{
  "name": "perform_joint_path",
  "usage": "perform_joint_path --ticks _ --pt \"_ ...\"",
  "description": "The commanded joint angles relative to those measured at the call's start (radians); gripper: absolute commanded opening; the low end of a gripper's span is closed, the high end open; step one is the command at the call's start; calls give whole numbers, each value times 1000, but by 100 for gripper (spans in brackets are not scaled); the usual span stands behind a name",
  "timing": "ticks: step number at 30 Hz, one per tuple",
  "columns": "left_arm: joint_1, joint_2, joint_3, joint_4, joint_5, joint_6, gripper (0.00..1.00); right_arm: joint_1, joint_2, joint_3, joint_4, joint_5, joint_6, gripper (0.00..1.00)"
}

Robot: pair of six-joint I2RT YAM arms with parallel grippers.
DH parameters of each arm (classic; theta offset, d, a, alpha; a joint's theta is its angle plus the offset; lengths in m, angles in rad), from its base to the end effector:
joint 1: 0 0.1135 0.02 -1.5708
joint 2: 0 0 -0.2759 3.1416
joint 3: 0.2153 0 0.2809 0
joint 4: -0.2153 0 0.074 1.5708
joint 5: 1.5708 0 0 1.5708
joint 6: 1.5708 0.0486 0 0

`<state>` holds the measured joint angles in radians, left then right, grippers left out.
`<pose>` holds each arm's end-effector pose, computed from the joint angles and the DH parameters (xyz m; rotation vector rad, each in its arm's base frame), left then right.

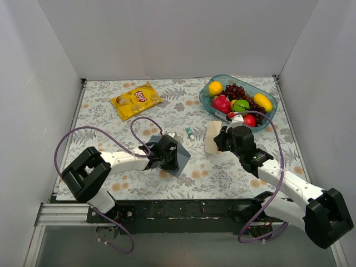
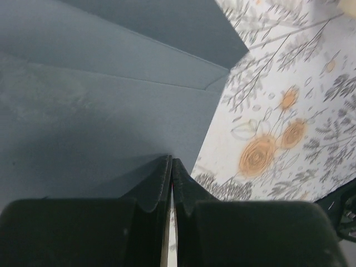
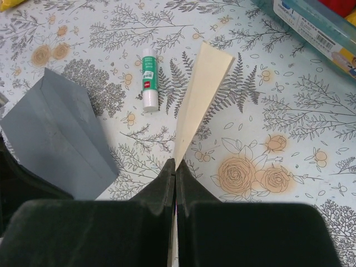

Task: Place the letter into the envelope and seal it
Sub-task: Adjust the envelope at the center of the board.

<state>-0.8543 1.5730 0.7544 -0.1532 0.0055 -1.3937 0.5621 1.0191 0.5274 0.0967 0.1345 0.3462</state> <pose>0.2106 -0.2423 0.1288 -0.7395 2.6839 -0.7786 0.2221 0.1322 0.2248 -0.1255 1.9870 0.4612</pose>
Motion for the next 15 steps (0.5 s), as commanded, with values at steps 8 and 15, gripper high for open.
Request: perform_joint_path --ticks 8,15 --pt "-12 -224 -145 -400 -76 -182 0 -7 13 26 75 -24 13 1" --pt "-12 -422 -61 -508 -205 -197 40 -7 -28 29 103 -13 0 1"
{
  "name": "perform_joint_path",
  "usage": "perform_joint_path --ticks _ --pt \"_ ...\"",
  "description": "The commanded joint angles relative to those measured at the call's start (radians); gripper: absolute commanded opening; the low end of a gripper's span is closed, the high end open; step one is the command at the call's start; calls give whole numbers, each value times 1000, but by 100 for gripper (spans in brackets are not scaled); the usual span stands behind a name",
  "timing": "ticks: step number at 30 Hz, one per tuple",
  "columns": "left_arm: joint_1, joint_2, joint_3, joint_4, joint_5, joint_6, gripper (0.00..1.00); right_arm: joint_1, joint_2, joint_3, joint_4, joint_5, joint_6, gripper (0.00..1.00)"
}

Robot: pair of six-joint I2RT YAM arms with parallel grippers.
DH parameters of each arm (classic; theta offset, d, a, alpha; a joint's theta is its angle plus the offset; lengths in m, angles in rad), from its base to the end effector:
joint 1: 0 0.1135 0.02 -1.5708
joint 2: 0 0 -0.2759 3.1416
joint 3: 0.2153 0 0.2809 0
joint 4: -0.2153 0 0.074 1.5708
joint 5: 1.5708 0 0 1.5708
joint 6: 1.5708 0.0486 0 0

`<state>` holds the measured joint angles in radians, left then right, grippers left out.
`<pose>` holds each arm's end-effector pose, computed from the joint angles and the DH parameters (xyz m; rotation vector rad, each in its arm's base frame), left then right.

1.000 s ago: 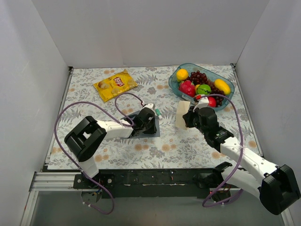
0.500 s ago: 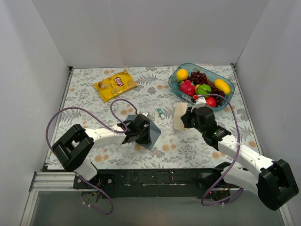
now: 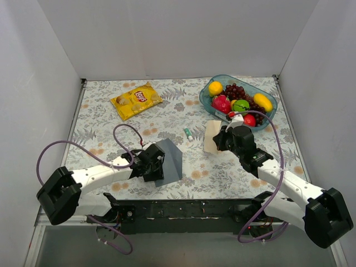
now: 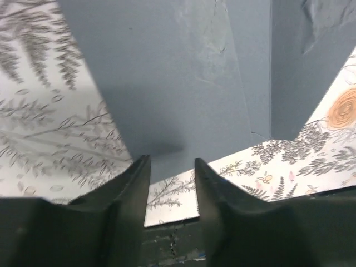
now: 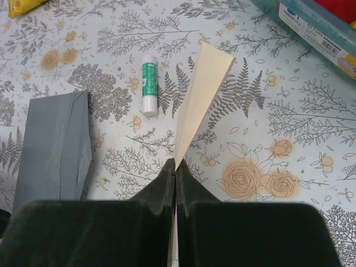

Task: Place the letter into the envelope and seal it
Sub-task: Adjust the envelope at the center of the board.

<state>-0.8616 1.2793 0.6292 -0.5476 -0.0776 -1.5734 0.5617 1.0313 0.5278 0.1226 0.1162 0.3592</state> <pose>0.1592 -0.1798 0.1454 -1.0313 2.7135 -0.4751 0.2240 0.1343 0.2249 -0.1226 1.9777 0.4922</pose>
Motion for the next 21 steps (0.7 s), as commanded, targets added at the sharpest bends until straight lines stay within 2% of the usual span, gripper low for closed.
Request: perform_joint_path --ticks 1,5,7,10,14,15,17,18,21 --pt "-5 -149 117 -120 -145 -5 56 -5 -46 32 75 10 -16 1" --pt "-2 -216 234 -127 -263 55 72 -6 -86 40 69 25 -26 1" --pt "7 -216 236 -100 -304 76 74 -6 -96 40 69 25 -29 1" --pt "44 -150 202 -48 -286 67 72 -6 -100 47 58 23 -28 1" --pt "73 -81 132 65 -243 20 51 -5 -108 44 43 22 -29 1" --pt "82 -77 100 90 -232 13 35 -6 -108 43 43 22 -29 1" --pt "110 -61 72 167 -206 13 15 -8 -108 38 42 20 -28 1" --pt "121 -52 66 181 -200 15 0 -6 -108 38 38 19 -26 1" --pt "144 0 76 207 -221 36 0 -6 -109 41 34 11 -26 1"
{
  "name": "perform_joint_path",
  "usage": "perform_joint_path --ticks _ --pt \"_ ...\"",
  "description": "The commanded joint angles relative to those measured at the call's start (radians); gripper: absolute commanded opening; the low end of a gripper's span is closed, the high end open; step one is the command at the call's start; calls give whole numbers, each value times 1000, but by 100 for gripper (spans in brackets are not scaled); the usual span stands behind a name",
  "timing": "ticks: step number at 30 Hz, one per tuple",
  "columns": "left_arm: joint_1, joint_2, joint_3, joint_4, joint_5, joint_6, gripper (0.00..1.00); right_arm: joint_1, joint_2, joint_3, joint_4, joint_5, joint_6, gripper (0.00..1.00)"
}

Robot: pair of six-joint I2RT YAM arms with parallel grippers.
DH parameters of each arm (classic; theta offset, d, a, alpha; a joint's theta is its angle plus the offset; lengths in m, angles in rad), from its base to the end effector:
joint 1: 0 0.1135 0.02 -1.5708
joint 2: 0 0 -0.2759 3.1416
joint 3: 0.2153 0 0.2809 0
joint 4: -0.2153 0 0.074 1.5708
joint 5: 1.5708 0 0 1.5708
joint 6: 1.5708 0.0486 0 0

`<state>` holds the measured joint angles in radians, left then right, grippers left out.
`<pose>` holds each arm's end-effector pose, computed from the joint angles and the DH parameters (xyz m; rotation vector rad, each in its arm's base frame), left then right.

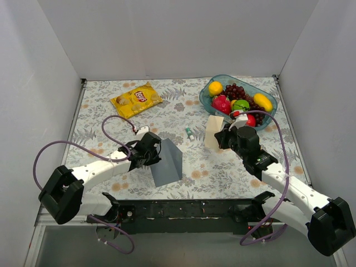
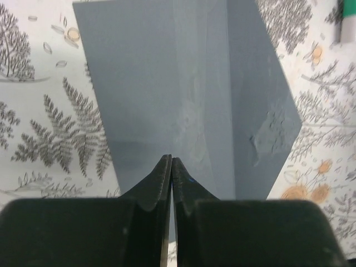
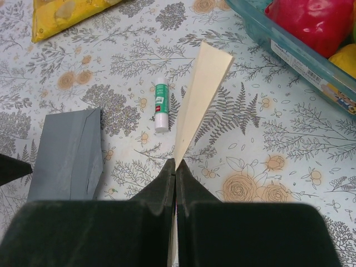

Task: Place the letter into the envelope and seal it
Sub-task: Adjust the envelope at the center of the board.

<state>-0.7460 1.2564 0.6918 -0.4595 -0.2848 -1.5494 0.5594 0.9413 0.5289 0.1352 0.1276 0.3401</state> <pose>0.2012 -0.1673 0.1767 -1.1197 2.3669 -0.5148 0.2157 0.1277 0.2481 -0.1152 1.8729 0.5075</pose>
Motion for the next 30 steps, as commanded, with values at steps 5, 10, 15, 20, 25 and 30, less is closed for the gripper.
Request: perform_joint_path --ticks 5,10,15,20,25,30 --pt "66 72 17 176 -25 48 0 -4 -18 33 15 1 -6 1" --pt "117 120 25 217 13 87 0 -4 -19 34 4 0 -1 1" --pt "146 172 37 263 22 115 0 -4 -29 39 -16 15 -9 1" --pt "149 230 41 321 48 132 0 -4 -38 37 -23 21 -7 1" --pt "149 276 32 360 47 143 0 -4 -58 36 -42 26 -4 1" --pt "152 333 37 395 52 172 0 -4 -67 19 -42 29 2 1"
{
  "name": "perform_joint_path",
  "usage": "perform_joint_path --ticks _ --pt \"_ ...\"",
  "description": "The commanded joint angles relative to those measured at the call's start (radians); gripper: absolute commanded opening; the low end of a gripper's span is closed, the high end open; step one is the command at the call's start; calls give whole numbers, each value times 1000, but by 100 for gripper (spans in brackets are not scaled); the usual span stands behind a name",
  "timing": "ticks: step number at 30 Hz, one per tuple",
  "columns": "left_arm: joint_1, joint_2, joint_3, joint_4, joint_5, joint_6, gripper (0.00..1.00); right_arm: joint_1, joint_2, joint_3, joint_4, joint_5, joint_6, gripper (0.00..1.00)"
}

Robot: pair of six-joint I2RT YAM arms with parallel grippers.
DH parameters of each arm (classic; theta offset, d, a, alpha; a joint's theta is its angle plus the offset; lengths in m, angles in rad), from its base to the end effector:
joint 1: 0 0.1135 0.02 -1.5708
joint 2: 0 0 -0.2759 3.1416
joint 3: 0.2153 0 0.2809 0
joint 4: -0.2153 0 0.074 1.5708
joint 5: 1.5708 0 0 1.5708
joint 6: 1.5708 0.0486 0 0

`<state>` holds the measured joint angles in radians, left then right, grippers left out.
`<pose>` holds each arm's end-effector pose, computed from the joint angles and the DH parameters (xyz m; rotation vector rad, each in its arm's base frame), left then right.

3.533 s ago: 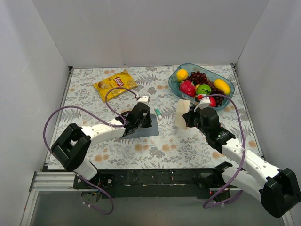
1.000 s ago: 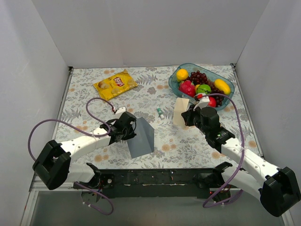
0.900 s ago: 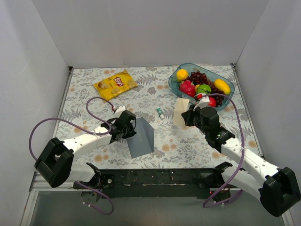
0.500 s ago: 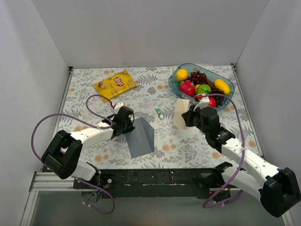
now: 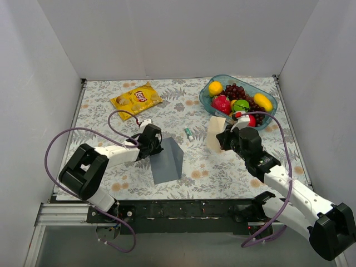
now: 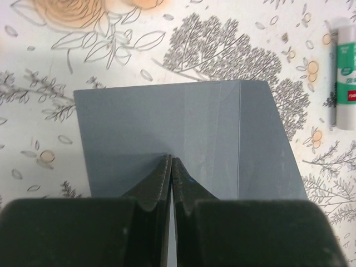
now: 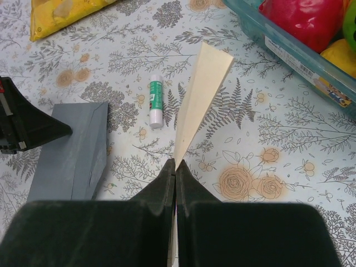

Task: Place the letter into the envelope and seal it
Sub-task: Adjust the envelope at the center of the board.

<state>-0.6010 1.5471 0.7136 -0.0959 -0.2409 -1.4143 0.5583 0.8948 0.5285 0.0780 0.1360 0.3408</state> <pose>0.2663 -0.1685 0.1294 -1.1016 2.2992 -0.5509 0.2089 0.1227 0.2517 -0.1092 1.8828 0.4955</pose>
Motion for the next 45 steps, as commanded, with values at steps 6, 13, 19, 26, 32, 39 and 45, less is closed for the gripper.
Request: perform_joint_path --ticks 6,13,19,26,32,39,45 --pt "12 96 4 170 25 113 0 -3 -5 31 19 14 -16 1" --pt "43 174 40 219 17 176 0 -3 7 41 8 19 -34 1" --pt "67 217 41 277 32 187 0 -3 13 53 -1 25 -52 1" --pt "75 237 55 294 68 189 0 -3 12 70 2 -6 -62 1" --pt "73 177 79 256 46 184 0 -3 10 90 49 -68 -72 1" --pt "75 58 93 219 48 153 24 -1 72 139 123 -130 -43 1" --pt "73 -50 58 188 5 140 36 -1 226 198 232 -329 72 1"
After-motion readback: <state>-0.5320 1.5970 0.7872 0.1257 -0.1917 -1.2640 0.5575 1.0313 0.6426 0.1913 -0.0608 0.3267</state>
